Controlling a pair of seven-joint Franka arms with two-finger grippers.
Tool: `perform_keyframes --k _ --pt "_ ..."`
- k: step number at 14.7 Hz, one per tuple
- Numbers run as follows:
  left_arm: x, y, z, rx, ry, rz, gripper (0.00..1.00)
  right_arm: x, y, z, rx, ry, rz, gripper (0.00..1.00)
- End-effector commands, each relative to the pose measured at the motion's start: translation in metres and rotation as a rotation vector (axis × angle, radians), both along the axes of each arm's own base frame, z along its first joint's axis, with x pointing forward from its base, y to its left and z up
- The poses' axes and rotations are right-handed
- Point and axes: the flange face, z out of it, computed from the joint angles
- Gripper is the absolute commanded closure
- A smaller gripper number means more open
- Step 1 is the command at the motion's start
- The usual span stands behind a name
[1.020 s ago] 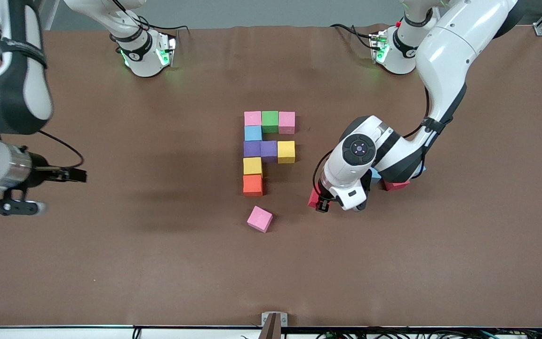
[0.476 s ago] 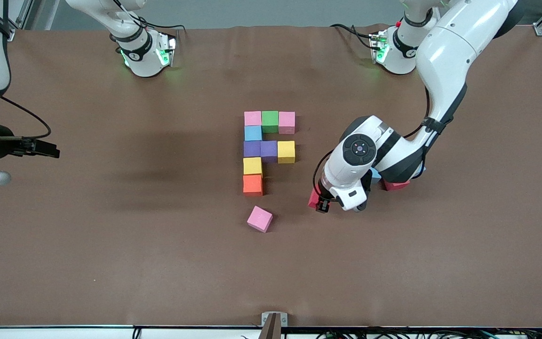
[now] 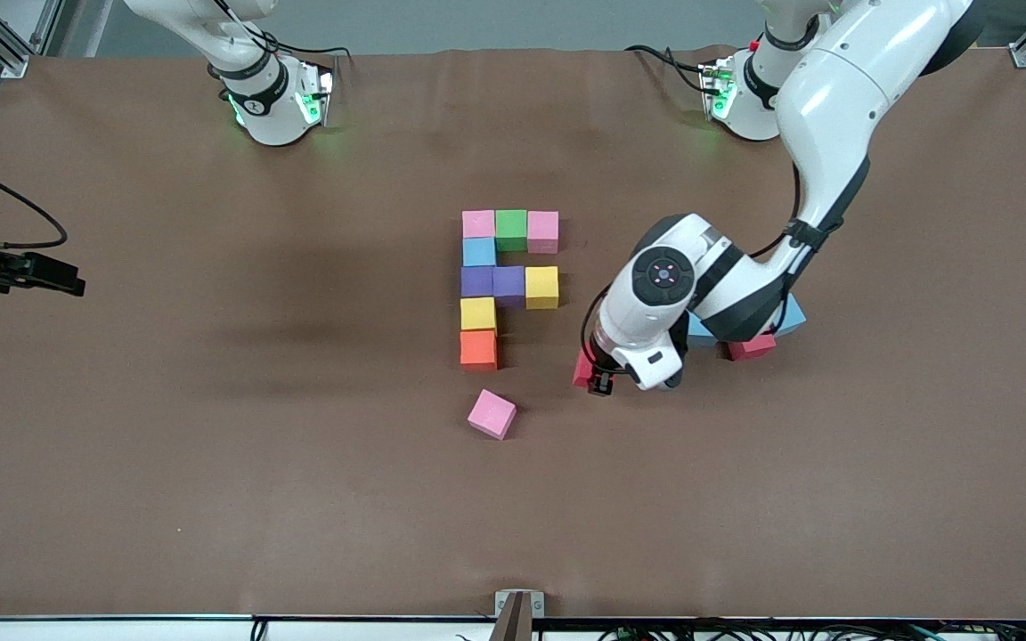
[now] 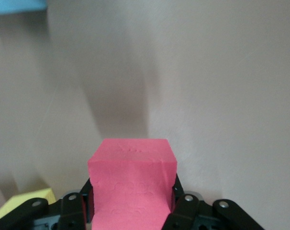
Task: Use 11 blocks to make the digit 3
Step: 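Lower the red cube beside the orange cube and open the left gripper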
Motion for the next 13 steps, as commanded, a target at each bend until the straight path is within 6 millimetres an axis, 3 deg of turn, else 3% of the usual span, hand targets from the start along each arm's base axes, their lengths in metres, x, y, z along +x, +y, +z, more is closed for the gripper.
perform_keyframes --k 1,5,13 --pt "-0.007 -0.019 -0.005 -0.005 0.031 0.098 0.70 0.004 -0.012 0.014 0.013 -0.017 -0.017 0.00" --pt "-0.020 -0.054 -0.018 0.003 0.041 0.237 0.70 -0.002 0.009 0.017 0.006 0.021 0.014 0.00" --pt "-0.040 -0.102 -0.057 0.050 0.026 0.340 0.70 -0.008 0.002 0.028 0.015 0.009 0.001 0.00"
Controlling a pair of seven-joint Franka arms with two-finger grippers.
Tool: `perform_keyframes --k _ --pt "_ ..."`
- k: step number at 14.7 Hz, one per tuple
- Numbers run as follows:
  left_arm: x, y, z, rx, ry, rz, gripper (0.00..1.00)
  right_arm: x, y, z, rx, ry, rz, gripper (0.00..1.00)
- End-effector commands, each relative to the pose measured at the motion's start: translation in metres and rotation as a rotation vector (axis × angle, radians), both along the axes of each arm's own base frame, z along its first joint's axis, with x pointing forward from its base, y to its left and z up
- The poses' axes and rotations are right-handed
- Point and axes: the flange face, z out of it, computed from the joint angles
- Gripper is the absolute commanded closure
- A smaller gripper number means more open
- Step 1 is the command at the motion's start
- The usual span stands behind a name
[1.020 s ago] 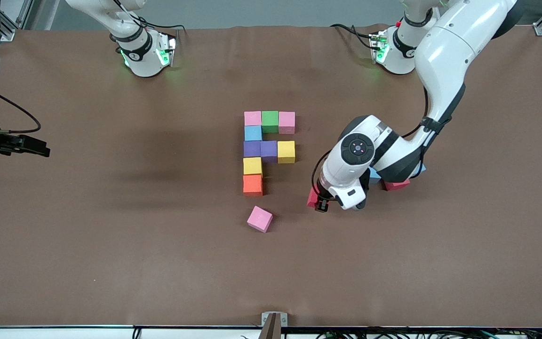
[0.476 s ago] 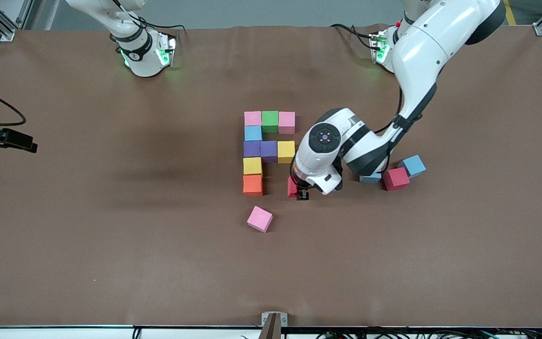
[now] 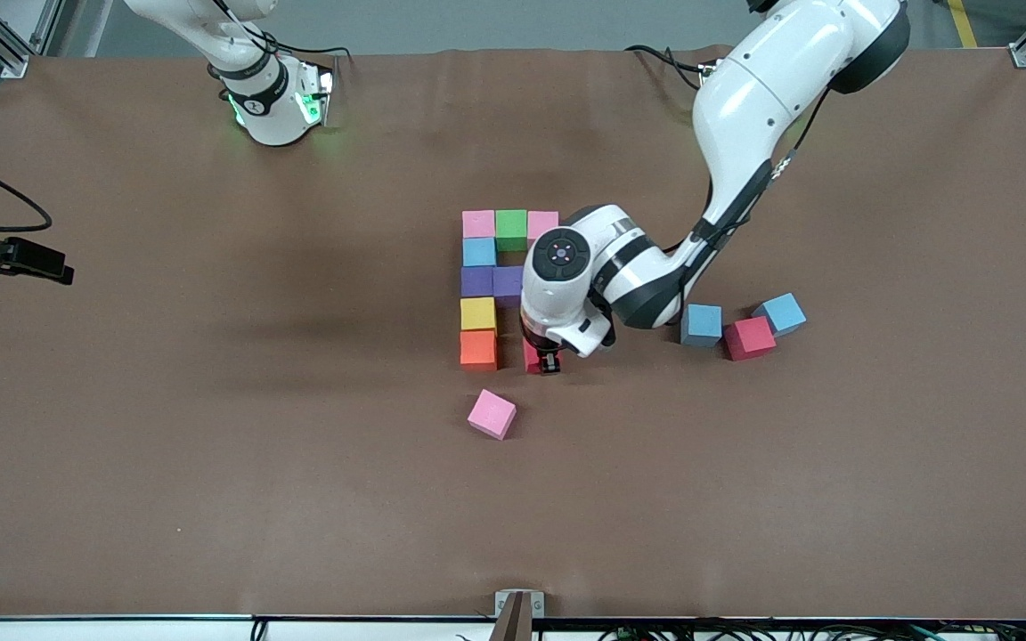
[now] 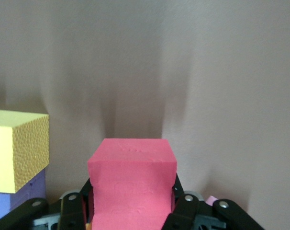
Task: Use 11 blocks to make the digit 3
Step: 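Lower the red cube beside the orange cube and open the left gripper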
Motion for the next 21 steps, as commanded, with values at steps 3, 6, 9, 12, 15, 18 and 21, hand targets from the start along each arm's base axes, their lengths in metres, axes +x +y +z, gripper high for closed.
perform_keyframes --k 3,6,9,12,15,18,21 --pt "-0.004 -0.021 -0.021 0.021 -0.002 0.004 0.70 -0.020 -0.003 0.003 0.021 0.023 -0.004 0.00" --pt "-0.007 -0.029 -0.028 0.018 -0.001 -0.002 0.70 -0.045 -0.003 0.006 0.021 -0.009 0.002 0.00" --pt "-0.005 -0.036 -0.030 0.005 -0.008 -0.003 0.70 -0.056 -0.005 0.021 0.018 -0.026 0.002 0.00" --pt "-0.008 -0.042 -0.030 -0.009 -0.016 -0.009 0.70 -0.067 -0.004 0.036 0.019 -0.035 0.002 0.00" --pt "-0.011 -0.046 -0.034 -0.022 -0.020 -0.009 0.70 -0.077 -0.003 0.049 0.027 -0.036 0.000 0.00" --pt "-0.010 -0.049 -0.033 -0.031 -0.026 -0.011 0.69 -0.086 -0.001 0.059 0.031 -0.039 0.001 0.00" --pt "-0.011 -0.051 -0.034 -0.042 -0.031 -0.013 0.68 -0.099 0.001 0.072 0.034 -0.049 0.004 0.00"
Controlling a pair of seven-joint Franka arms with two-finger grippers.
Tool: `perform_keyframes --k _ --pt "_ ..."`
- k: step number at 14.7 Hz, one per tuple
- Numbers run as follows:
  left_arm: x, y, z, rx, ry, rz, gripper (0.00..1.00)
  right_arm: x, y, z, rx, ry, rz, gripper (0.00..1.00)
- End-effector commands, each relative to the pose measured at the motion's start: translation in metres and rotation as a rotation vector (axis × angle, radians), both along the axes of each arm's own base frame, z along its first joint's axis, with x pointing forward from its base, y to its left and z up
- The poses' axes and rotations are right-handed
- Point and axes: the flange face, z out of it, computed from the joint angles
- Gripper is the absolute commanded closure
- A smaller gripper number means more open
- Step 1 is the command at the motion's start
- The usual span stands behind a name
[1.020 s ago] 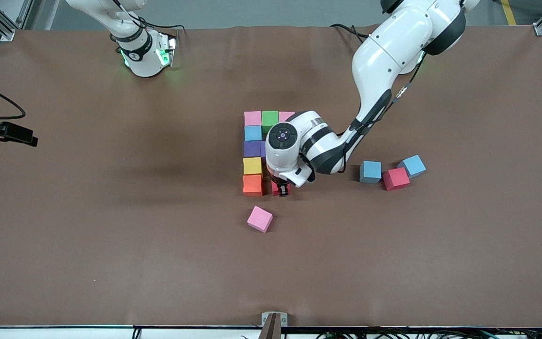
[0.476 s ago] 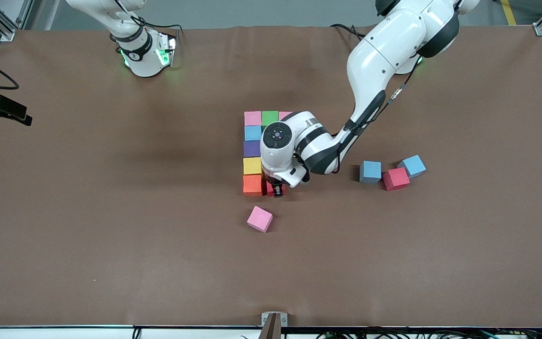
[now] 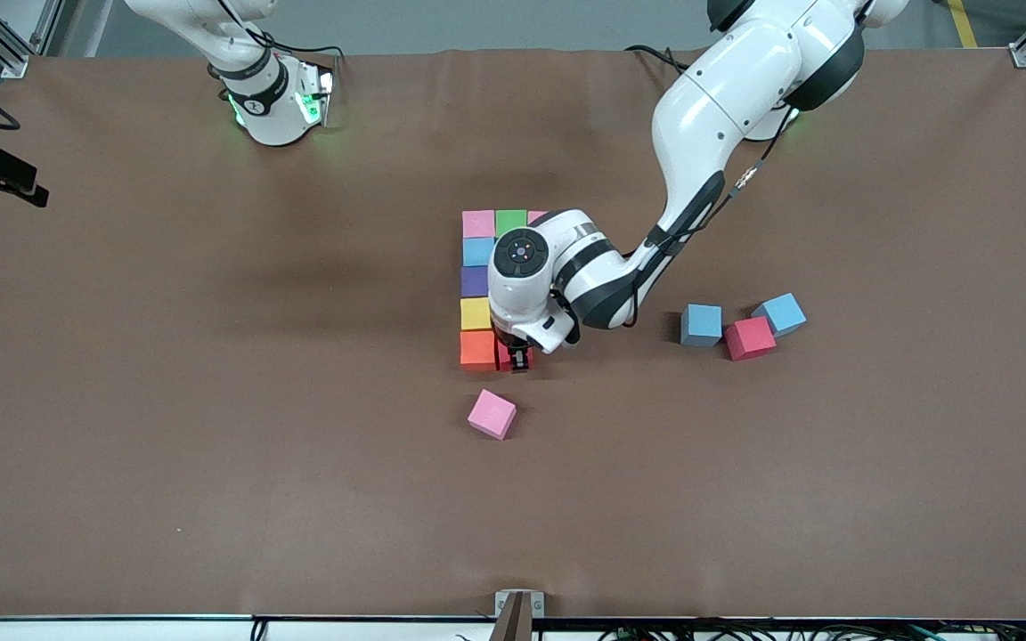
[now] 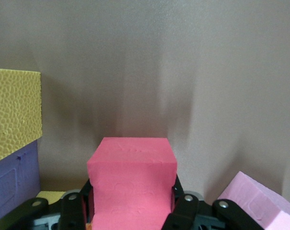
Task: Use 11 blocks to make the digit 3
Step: 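Lower the red cube beside the orange cube and open the left gripper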
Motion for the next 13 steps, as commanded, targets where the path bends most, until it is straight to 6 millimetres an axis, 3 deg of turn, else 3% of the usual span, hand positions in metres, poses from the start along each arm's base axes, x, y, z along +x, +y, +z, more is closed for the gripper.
perform_keyframes --k 1,3,4,6,13 --pt "0.000 -0.010 -0.009 -0.029 -0.006 0.011 0.68 -0.018 0.000 0.007 0.020 -0.011 0.008 0.00" --pt "0.003 -0.007 -0.008 -0.023 -0.013 0.013 0.60 -0.016 0.006 0.000 0.025 -0.016 0.020 0.00" --pt "0.004 -0.006 -0.007 -0.023 -0.016 0.011 0.46 -0.014 0.009 -0.001 0.024 -0.025 0.024 0.00" --pt "0.006 -0.006 -0.003 -0.024 -0.023 0.005 0.01 -0.012 0.007 -0.003 0.023 -0.030 0.021 0.00" --pt "0.013 0.004 0.031 -0.011 -0.059 0.001 0.00 -0.013 0.011 0.008 0.023 -0.042 0.028 0.00"
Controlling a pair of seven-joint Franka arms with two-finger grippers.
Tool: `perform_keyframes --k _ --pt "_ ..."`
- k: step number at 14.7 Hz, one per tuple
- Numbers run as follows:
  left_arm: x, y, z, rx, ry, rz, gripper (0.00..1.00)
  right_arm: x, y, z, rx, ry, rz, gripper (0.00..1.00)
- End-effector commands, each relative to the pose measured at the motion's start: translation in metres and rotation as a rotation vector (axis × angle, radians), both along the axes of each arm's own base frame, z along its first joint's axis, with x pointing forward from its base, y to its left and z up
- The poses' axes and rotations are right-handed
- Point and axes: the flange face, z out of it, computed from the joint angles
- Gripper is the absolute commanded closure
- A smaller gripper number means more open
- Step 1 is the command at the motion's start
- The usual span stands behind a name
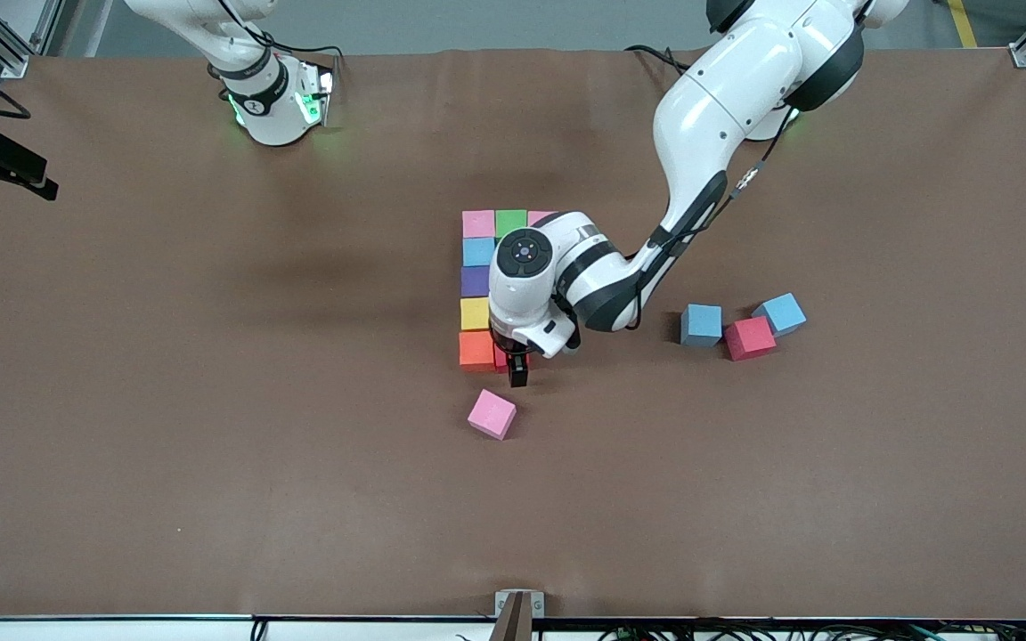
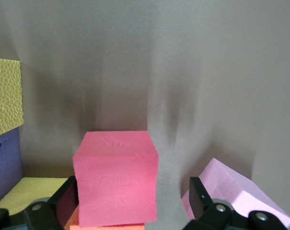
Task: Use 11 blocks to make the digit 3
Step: 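Lower the red cube beside the orange cube and open the left gripper, then move the left gripper to the loose pink cube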
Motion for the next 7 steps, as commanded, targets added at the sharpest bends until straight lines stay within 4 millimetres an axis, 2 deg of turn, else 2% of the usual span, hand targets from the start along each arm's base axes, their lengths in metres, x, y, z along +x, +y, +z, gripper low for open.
perform_keyframes --k 1,4,7 --pt "-0.003 0.004 0.021 0.026 -0.016 -0.018 0.00 -0.008 0.003 0.010 0.015 -0.021 0.012 0.00" --pt "-0.003 0.007 0.043 0.056 -0.016 -0.056 0.00 -0.008 0.003 0.012 0.014 -0.024 0.011 0.00" --pt "0.000 0.008 0.057 0.062 -0.027 -0.102 0.00 -0.009 0.002 0.021 0.013 -0.043 0.008 0.00"
